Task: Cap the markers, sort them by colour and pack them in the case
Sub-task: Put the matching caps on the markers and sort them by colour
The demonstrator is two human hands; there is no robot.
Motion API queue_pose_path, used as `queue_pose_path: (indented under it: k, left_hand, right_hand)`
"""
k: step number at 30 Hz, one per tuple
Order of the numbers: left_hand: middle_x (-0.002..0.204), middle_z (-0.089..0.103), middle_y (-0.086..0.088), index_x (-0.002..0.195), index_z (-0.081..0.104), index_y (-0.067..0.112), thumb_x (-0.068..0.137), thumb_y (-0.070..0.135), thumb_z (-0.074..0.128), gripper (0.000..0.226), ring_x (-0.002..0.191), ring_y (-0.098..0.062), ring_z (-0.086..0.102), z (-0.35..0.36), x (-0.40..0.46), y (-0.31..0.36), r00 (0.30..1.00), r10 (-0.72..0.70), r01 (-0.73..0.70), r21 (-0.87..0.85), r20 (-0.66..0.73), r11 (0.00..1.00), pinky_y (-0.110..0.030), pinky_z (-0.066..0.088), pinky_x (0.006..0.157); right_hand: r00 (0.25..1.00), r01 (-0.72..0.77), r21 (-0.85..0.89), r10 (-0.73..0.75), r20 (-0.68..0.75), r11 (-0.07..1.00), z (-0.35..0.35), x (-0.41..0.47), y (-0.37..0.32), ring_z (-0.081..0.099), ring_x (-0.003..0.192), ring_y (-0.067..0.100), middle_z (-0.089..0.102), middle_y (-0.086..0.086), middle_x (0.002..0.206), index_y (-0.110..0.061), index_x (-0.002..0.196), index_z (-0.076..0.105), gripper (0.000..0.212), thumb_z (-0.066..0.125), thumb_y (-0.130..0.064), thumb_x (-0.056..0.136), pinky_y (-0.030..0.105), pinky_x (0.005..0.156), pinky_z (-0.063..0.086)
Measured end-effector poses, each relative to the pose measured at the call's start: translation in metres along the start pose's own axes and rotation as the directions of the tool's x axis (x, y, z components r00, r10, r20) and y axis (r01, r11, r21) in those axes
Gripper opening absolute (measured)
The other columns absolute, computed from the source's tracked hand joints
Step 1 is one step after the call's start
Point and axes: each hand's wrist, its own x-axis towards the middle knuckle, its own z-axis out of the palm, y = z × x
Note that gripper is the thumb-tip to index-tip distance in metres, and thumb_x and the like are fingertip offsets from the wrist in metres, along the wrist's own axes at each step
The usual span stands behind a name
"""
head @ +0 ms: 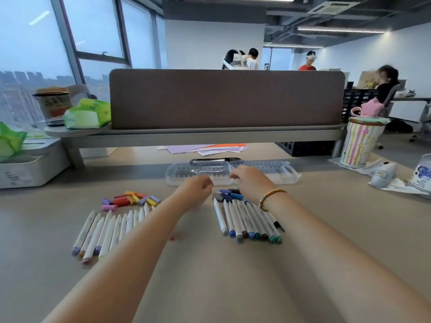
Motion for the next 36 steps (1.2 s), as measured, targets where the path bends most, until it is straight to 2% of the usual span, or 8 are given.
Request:
queue_pose_path:
  k: [5,9,12,16,19,24,31,36]
  left_hand:
    - [0.101,0.067,-0.009,0.109,0.063,0.013,0.094,0.014,0.045,0.024,0.093,-0.025,0.06,-0.025,-0.06,-0.043,0.961,-0.083,0.08,-0.024,-0.264,0.997,-0.029,0.046,0.081]
    - [0.095,0.064,-0.012,0.108,0.062,0.013,0.093,0.012,0.044,0.024,0.09,-0.03,0.058,-0.051,-0.107,-0.089,0.92,-0.114,0.139,0.042,-0.375,0.989,-0.033,0.044,0.076]
    - [0.104,0.059,-0.012,0.113,0.06,0.01,0.094,0.011,0.042,0.026,0.103,-0.03,0.052,-0.062,-0.138,-0.129,0.892,-0.123,0.167,0.063,-0.435,0.984,-0.034,0.041,0.081]
    - [0.109,0.059,-0.016,0.117,0.058,0.006,0.092,0.006,0.044,0.029,0.106,-0.032,0.052,-0.068,-0.155,-0.172,0.743,-0.344,0.308,-0.164,-0.574,0.937,-0.034,0.042,0.088]
    - [0.105,0.061,-0.014,0.113,0.057,0.008,0.092,0.014,0.046,0.025,0.101,-0.03,0.055,-0.073,-0.152,-0.185,0.693,-0.524,0.407,-0.332,-0.494,0.851,-0.031,0.041,0.084]
    - [0.094,0.06,0.0,0.087,0.053,0.024,0.088,0.051,0.045,0.028,0.099,-0.021,0.054,-0.07,-0.138,-0.184,0.797,-0.506,0.543,0.024,-0.33,0.84,-0.03,0.043,0.078]
    - [0.066,0.053,0.0,0.088,0.062,0.011,0.095,0.049,0.036,0.046,0.064,-0.016,0.048,-0.084,-0.125,-0.182,0.831,-0.526,0.555,0.203,-0.179,0.807,-0.026,0.032,0.049]
    - [0.072,0.055,-0.006,0.088,0.06,0.009,0.097,0.045,0.032,0.047,0.065,-0.019,0.047,-0.085,-0.118,-0.185,0.848,-0.518,0.527,0.283,-0.114,0.801,-0.027,0.032,0.052]
  right_hand:
    - [0.979,0.088,0.323,-0.022,-0.202,0.942,0.023,-0.022,-0.084,0.056,0.108,0.02,0.062,0.011,0.116,-0.005,0.114,0.061,0.032,0.037,0.0,0.094,0.027,0.093,0.045]
    - [0.979,0.085,0.48,0.018,-0.205,0.873,0.052,-0.028,-0.148,0.057,0.104,0.022,0.064,0.013,0.11,-0.003,0.105,0.065,0.032,0.037,0.002,0.091,0.027,0.089,0.044]
    - [0.974,0.094,0.527,0.031,-0.225,0.845,0.072,-0.031,-0.184,0.058,0.097,0.022,0.067,0.012,0.101,-0.004,0.093,0.067,0.032,0.037,0.006,0.087,0.029,0.085,0.047]
    - [0.957,0.101,0.505,0.055,-0.284,0.857,0.089,-0.033,-0.208,0.054,0.097,0.023,0.064,0.013,0.099,-0.003,0.093,0.066,0.029,0.039,0.006,0.087,0.029,0.083,0.044]
    - [0.959,0.131,0.4,-0.013,-0.284,0.907,0.096,-0.035,-0.205,0.051,0.1,0.022,0.063,0.01,0.102,-0.005,0.097,0.065,0.027,0.042,0.004,0.088,0.027,0.083,0.039]
    - [0.978,0.134,0.296,-0.079,-0.191,0.946,0.104,-0.031,-0.187,0.045,0.111,0.021,0.06,0.004,0.115,-0.013,0.106,0.067,0.039,0.04,0.005,0.086,0.029,0.091,0.035]
    - [0.959,0.282,0.291,-0.256,-0.125,0.914,0.109,-0.026,-0.2,0.035,0.118,0.02,0.052,0.0,0.123,-0.026,0.125,0.06,0.055,0.038,0.006,0.086,0.029,0.1,0.027]
    - [0.941,0.321,0.269,-0.337,0.012,0.908,0.112,-0.027,-0.204,0.032,0.126,0.017,0.05,-0.006,0.136,-0.029,0.121,0.064,0.05,0.028,-0.014,0.089,0.029,0.106,0.02]
